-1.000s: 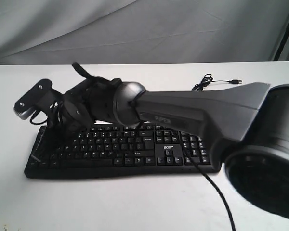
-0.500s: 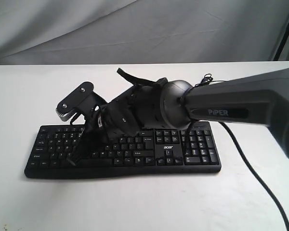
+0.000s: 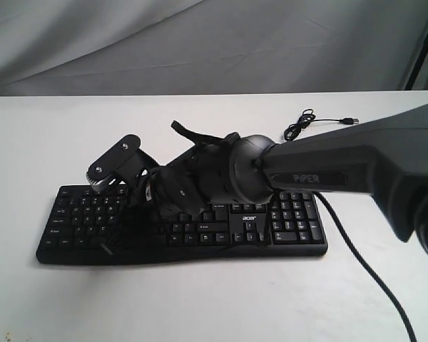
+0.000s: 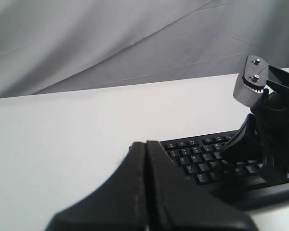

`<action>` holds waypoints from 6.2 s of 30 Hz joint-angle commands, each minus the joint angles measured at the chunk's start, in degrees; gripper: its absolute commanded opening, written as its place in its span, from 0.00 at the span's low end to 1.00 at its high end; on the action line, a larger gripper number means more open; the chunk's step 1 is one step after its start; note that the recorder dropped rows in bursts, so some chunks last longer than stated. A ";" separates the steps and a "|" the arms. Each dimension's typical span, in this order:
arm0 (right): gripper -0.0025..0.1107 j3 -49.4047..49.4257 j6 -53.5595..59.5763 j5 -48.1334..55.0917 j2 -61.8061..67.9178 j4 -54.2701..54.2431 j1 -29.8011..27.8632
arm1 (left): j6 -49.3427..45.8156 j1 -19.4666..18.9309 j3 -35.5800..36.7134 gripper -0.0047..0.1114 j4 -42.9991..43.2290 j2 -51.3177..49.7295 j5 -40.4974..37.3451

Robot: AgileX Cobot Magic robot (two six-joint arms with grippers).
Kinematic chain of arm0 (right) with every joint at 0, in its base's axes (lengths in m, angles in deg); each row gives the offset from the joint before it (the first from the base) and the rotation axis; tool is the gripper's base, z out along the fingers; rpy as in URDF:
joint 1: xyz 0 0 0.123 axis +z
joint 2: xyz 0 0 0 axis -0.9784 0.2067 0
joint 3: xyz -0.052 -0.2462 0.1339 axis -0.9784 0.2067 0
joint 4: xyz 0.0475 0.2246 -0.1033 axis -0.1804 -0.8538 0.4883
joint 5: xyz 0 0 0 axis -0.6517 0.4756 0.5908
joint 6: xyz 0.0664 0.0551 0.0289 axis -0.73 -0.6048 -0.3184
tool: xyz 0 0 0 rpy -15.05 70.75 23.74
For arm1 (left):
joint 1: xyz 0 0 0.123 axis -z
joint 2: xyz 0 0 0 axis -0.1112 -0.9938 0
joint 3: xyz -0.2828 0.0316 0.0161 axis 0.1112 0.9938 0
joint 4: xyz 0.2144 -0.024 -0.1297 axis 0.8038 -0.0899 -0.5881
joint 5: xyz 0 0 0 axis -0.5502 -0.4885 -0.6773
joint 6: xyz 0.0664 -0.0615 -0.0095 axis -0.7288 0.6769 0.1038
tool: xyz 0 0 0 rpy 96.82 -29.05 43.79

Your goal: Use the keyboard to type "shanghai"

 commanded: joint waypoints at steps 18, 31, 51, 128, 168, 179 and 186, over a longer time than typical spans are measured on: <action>0.02 0.38 2.49 -1.15 1.66 -1.25 -0.89 | 0.16 0.23 0.25 0.04 0.04 0.20 0.27; 0.02 -6.84 3.23 5.09 -0.14 -1.25 1.52 | 0.16 0.23 0.25 0.04 0.04 0.20 0.27; 0.02 -25.23 5.59 8.62 12.43 -4.66 5.93 | 0.16 0.23 0.25 0.04 0.04 0.20 0.27; 0.02 5.70 1.55 -3.90 -0.53 -2.18 0.43 | 0.16 0.23 0.25 0.04 0.04 0.20 0.27; 0.02 -6.60 4.09 2.70 5.25 -3.13 0.83 | 0.16 0.23 0.25 0.04 0.04 0.20 0.27; 0.02 -5.21 4.36 3.48 -0.46 -2.73 0.42 | 0.16 0.23 0.25 0.04 0.04 0.20 0.27; 0.02 -2.15 4.36 3.86 -1.71 -2.73 -0.37 | 0.16 0.23 0.25 0.04 0.04 0.20 0.27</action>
